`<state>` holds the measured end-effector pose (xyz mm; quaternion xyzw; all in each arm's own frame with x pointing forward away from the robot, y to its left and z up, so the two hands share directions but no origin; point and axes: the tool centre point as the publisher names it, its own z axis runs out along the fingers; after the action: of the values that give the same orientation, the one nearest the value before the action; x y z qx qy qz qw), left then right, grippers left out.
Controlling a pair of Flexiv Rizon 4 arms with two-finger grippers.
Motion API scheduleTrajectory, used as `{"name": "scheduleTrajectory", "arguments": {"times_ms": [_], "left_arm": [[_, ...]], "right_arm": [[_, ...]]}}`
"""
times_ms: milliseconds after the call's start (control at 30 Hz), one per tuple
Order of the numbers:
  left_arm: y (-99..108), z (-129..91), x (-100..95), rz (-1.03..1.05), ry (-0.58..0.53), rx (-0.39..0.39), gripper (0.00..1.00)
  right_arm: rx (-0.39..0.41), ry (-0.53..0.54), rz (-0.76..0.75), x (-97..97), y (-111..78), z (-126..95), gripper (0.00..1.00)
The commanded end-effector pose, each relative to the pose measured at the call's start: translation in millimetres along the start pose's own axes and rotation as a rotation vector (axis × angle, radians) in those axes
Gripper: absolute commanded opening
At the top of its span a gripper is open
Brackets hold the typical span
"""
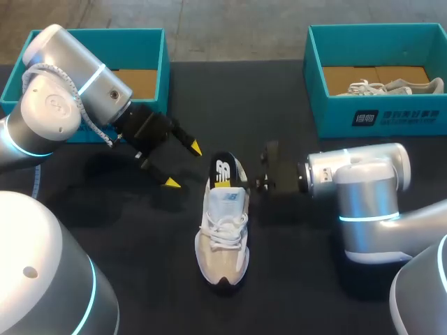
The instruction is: Take the shoe out of the shoebox, open the shoe tongue, remove and reinsert the insole, then place the shoe into the shoebox
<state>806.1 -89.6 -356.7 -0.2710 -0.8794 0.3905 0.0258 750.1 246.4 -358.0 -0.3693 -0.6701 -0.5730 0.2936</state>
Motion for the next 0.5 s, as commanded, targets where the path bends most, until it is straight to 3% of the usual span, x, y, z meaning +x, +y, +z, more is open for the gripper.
{"name": "scheduleTrajectory", "arguments": {"times_ms": [33, 333, 400, 500], "left_arm": [[0, 0, 0.4, 0.0, 0.001, -0.003, 1.0], [0, 0, 0.4, 0.0, 0.001, -0.003, 1.0], [0, 0, 0.4, 0.0, 0.001, -0.003, 1.0], [0, 0, 0.4, 0.0, 0.001, -0.003, 1.0]], "right_arm": [[-0.008, -0.004, 0.002, 1.2, -9.7, 2, 0.0], [-0.009, 0.0, -0.01, 4.7, -4.2, 3, 0.0], [-0.009, -0.001, -0.017, 5.7, -1.1, 3, 0.15], [-0.006, -0.003, -0.027, 6.9, 4.1, 3, 0.21]]}}
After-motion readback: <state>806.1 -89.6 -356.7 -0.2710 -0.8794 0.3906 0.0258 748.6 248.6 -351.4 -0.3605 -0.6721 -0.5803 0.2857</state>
